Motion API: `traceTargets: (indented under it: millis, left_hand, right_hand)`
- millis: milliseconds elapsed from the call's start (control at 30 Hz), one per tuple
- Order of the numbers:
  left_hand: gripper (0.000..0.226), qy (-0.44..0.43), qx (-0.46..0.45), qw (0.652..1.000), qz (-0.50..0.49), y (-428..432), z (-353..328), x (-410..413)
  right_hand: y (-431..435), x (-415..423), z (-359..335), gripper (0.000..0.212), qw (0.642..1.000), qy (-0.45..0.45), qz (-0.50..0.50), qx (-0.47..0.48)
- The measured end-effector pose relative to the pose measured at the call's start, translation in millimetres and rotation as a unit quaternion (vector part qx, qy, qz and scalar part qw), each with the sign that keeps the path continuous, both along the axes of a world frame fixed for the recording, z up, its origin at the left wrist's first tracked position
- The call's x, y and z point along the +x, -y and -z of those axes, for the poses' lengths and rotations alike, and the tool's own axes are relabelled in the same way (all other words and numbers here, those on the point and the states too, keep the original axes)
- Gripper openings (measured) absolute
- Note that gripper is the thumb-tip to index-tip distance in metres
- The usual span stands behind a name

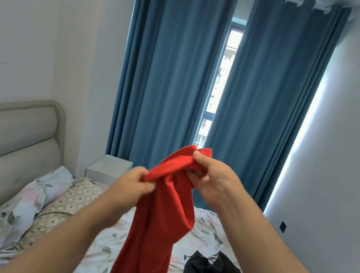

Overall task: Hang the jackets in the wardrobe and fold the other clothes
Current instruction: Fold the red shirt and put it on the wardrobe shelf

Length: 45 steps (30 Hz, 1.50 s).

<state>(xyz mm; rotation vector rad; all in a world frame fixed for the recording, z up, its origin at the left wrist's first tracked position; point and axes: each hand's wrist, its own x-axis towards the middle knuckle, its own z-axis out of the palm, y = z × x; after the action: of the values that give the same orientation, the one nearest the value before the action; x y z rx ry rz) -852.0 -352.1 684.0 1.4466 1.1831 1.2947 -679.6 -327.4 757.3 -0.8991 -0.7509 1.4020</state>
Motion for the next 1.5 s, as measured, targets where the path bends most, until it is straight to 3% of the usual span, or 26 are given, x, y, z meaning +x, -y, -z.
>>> traceTargets:
  millis: [67, 133, 267, 367, 533, 767, 867, 967, 1033, 1133, 1167, 1200, 1267, 1367, 1400, 1500]
  left_hand:
    - [0.015, 0.086, -0.035, 0.996, -0.006, -8.0, -15.7, -12.4]
    - [0.013, 0.137, -0.026, 0.989, -0.040, -17.3, -34.8, -28.5]
    - [0.013, 0.090, 0.016, 0.994, -0.060, -25.5, -69.9, -62.5]
    - [0.014, 0.018, 0.046, 0.997, -0.060, -28.8, -88.4, -82.4]
    - [0.023, 0.018, 0.044, 0.989, -0.139, -44.3, -110.8, -96.8]
    - [0.030, 0.044, 0.056, 0.990, -0.125, -55.5, -118.6, -91.6]
    - [0.024, 0.089, 0.076, 0.988, -0.098, -54.3, -123.2, -83.2]
    - [0.019, 0.142, 0.085, 0.985, -0.056, -49.9, -124.9, -68.0]
    - [0.020, 0.155, 0.087, 0.984, -0.027, -46.0, -125.8, -56.3]
    - [0.022, 0.134, 0.087, 0.987, 0.024, -40.9, -124.9, -38.0]
    - [0.022, 0.124, 0.086, 0.988, 0.042, -39.5, -123.7, -32.2]
    - [0.022, 0.114, 0.086, 0.988, 0.062, -38.2, -122.6, -27.1]
    - [0.021, 0.091, 0.088, 0.987, 0.102, -35.1, -120.1, -18.9]
    - [0.021, 0.026, 0.100, 0.986, 0.132, -33.4, -115.7, -16.0]
    - [0.021, 0.012, 0.098, 0.986, 0.134, -33.4, -114.0, -16.7]
    - [0.021, 0.005, 0.093, 0.987, 0.131, -34.9, -107.5, -24.7]
  right_hand:
    - [-6.0, 17.2, -4.2, 0.011, 1.000, -0.008, -0.009, 0.006]
    - [-11.3, 36.0, -10.5, 0.010, 0.998, 0.055, 0.008, 0.038]
    - [-18.5, 70.1, -29.0, 0.006, 0.952, 0.269, 0.089, 0.117]
    - [-22.5, 88.0, -40.7, 0.009, 0.907, 0.364, 0.141, 0.157]
    - [-33.6, 105.5, -50.2, 0.012, 0.877, 0.401, 0.203, 0.171]
    - [-42.6, 112.4, -62.3, 0.010, 0.853, 0.436, 0.237, 0.161]
    - [-39.1, 109.0, -61.0, 0.013, 0.862, 0.452, 0.186, 0.138]
    - [-23.0, 99.4, -52.0, 0.027, 0.876, 0.469, 0.032, 0.107]
    - [-10.5, 89.5, -45.2, 0.027, 0.837, 0.537, -0.064, 0.087]
    - [4.0, 68.7, -34.4, 0.022, 0.739, 0.646, -0.164, 0.096]
    - [5.4, 60.8, -29.9, 0.030, 0.732, 0.648, -0.180, 0.109]
    - [6.1, 53.0, -25.8, 0.039, 0.745, 0.628, -0.186, 0.125]
    - [7.3, 37.6, -19.5, 0.044, 0.807, 0.537, -0.179, 0.167]
    - [5.4, 19.4, -17.2, 0.015, 0.874, 0.398, -0.132, 0.243]
    - [4.7, 15.5, -17.8, 0.007, 0.876, 0.390, -0.107, 0.263]
    - [1.9, 8.5, -23.2, 0.012, 0.847, 0.445, -0.068, 0.281]
